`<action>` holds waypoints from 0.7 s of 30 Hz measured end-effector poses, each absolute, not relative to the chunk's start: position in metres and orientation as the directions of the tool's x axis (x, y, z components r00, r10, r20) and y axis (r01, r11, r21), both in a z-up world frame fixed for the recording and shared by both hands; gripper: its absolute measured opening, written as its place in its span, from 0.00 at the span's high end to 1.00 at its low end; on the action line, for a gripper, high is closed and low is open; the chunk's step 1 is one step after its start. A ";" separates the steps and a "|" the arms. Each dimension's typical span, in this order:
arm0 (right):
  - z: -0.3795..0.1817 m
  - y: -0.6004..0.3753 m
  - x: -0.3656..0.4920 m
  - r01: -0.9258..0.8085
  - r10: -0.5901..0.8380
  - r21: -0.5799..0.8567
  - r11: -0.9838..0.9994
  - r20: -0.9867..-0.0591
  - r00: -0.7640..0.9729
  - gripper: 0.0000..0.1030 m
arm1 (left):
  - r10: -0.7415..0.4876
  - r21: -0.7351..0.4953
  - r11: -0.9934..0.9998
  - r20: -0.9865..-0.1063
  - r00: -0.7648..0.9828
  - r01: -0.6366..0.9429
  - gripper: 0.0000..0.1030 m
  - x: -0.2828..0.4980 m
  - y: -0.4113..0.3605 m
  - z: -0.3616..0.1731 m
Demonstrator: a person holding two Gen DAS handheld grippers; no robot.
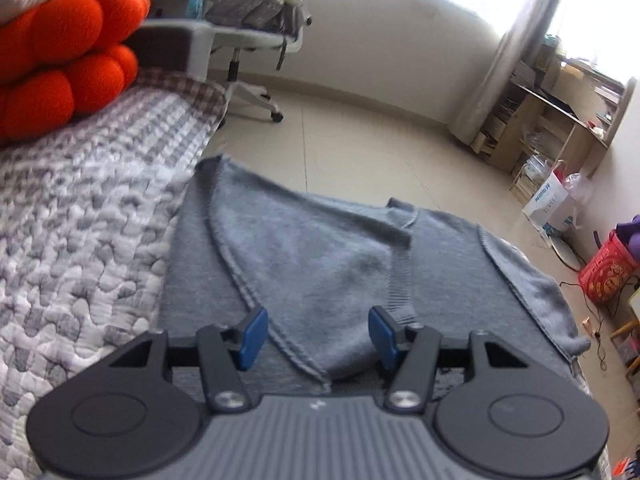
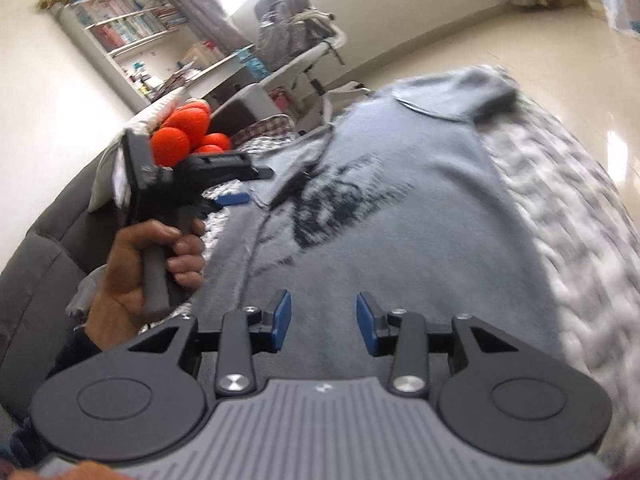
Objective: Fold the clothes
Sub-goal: 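Grasp the folded side edge near the collar with the right gripper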
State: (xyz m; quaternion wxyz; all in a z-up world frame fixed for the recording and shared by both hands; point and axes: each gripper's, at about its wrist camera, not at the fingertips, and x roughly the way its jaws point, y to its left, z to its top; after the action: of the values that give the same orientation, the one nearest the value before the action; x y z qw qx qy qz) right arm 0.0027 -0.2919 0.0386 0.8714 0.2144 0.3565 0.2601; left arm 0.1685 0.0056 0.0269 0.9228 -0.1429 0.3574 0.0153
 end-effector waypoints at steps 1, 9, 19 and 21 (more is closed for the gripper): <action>0.042 -0.287 0.009 -0.310 0.602 0.545 0.779 -0.509 0.615 0.60 | -0.077 -0.263 0.955 -0.668 0.740 -0.137 0.45 0.170 0.011 0.023; 0.038 -0.233 0.084 -0.377 0.577 0.440 0.815 -0.558 0.596 0.60 | -0.105 -0.278 0.954 -0.653 0.750 -0.109 0.45 0.169 0.023 0.016; 0.012 -0.190 0.204 -0.463 0.624 0.418 0.781 -0.560 0.546 0.60 | -0.125 -0.279 0.957 -0.645 0.754 -0.080 0.45 0.170 0.030 0.015; 0.009 -0.181 0.210 -0.497 0.638 0.406 0.767 -0.560 0.528 0.60 | -0.135 -0.292 0.953 -0.643 0.754 -0.078 0.45 0.171 0.033 0.014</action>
State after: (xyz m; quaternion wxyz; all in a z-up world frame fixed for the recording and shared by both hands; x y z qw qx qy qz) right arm 0.2095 -0.1809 0.0092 0.8686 0.0986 0.3593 0.3267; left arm 0.1709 0.0329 0.0143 0.9240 -0.1519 0.3505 -0.0153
